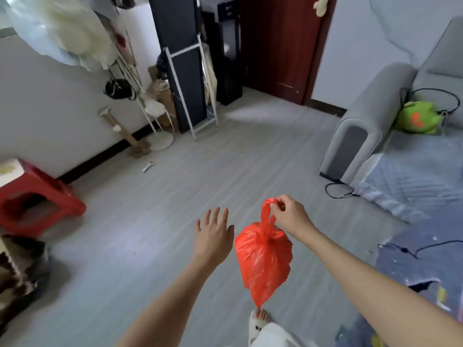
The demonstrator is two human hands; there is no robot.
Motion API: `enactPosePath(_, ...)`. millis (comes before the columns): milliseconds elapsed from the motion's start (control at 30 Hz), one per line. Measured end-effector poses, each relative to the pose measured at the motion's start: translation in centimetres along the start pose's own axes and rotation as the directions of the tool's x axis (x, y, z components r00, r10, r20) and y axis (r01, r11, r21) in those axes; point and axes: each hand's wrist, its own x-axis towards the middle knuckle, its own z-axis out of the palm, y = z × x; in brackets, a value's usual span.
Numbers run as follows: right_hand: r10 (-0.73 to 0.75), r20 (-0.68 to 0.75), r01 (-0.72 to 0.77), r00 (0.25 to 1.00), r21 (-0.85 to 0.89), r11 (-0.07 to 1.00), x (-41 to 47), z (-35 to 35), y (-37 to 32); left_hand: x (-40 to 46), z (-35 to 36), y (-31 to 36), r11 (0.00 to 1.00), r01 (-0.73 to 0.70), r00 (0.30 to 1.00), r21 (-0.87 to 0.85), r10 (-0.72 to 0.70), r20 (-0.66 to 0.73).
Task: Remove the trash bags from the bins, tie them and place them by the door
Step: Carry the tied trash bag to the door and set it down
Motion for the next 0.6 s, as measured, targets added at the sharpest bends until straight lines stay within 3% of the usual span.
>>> enactPosePath(233, 0.035, -0.027, -0.035, 0.999, 0.022, 0.999, 19.5, -3.6, -1.6, 19.9, -3.1, 4.1, 0.995, -0.093, 0.996, -0.031, 0.092, -0.018)
enactPosePath(600, 0.189, -0.149, -0.194, 0.971, -0.021, 0.981, 55.6, -9.5, -1.1, 59.9, -5.7, 10.6, 0.97, -0.244, 0.969, -0.014, 0.244, 0.045)
